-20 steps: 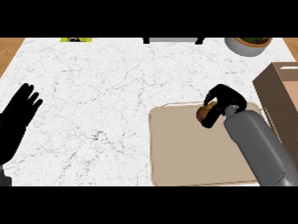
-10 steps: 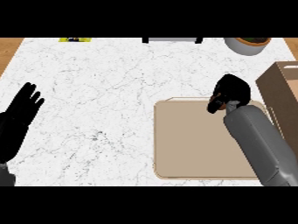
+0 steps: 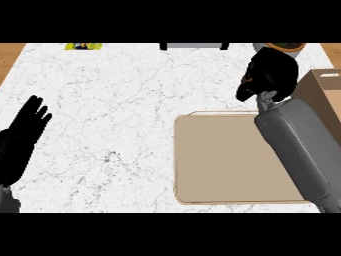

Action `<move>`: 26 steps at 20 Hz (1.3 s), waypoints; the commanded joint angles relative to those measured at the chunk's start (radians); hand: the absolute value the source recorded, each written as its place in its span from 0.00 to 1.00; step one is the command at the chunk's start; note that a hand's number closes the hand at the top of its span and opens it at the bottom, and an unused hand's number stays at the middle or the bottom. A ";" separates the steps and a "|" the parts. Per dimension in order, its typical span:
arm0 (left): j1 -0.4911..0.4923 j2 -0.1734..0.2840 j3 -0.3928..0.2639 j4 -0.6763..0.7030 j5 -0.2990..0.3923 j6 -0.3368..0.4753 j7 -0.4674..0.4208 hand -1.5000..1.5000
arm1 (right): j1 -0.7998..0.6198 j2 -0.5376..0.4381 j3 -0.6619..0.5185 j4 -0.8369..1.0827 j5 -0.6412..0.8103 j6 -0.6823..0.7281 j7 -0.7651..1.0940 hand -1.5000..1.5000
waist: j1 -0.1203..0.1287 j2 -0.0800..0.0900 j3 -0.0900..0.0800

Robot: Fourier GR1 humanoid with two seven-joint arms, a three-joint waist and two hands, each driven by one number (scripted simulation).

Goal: Pick the pear from the tray and place it in the cardboard box

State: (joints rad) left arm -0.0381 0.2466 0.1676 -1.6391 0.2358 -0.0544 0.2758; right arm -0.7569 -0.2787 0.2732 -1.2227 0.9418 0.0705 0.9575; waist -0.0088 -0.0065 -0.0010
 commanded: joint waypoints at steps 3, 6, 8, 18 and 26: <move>-0.022 0.034 0.045 0.022 0.050 -0.036 0.025 0.50 | -0.082 -0.054 -0.027 -0.182 0.120 0.052 0.179 1.00 | -0.002 0.000 0.000; -0.006 -0.026 -0.023 -0.037 -0.022 0.035 0.043 0.50 | -0.080 -0.105 -0.081 -0.246 0.142 0.123 0.219 1.00 | -0.005 -0.001 0.001; -0.030 0.002 0.013 -0.006 -0.014 0.023 0.024 0.50 | -0.059 -0.104 -0.095 -0.284 0.174 0.130 0.243 1.00 | -0.005 0.001 0.000; 0.048 -0.033 -0.015 -0.043 -0.012 -0.023 -0.023 0.50 | 0.033 -0.245 -0.288 -0.309 0.150 0.229 0.112 1.00 | 0.008 0.004 0.001; -0.054 -0.026 0.008 0.004 -0.020 0.001 0.022 0.50 | 0.189 -0.280 -0.396 -0.238 0.141 0.039 -0.117 1.00 | 0.007 0.007 0.001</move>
State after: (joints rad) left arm -0.0337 0.2315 0.1813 -1.6543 0.2297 -0.0797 0.2749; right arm -0.6316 -0.5414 -0.0738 -1.4963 1.0907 0.1794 0.9167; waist -0.0003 -0.0007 -0.0002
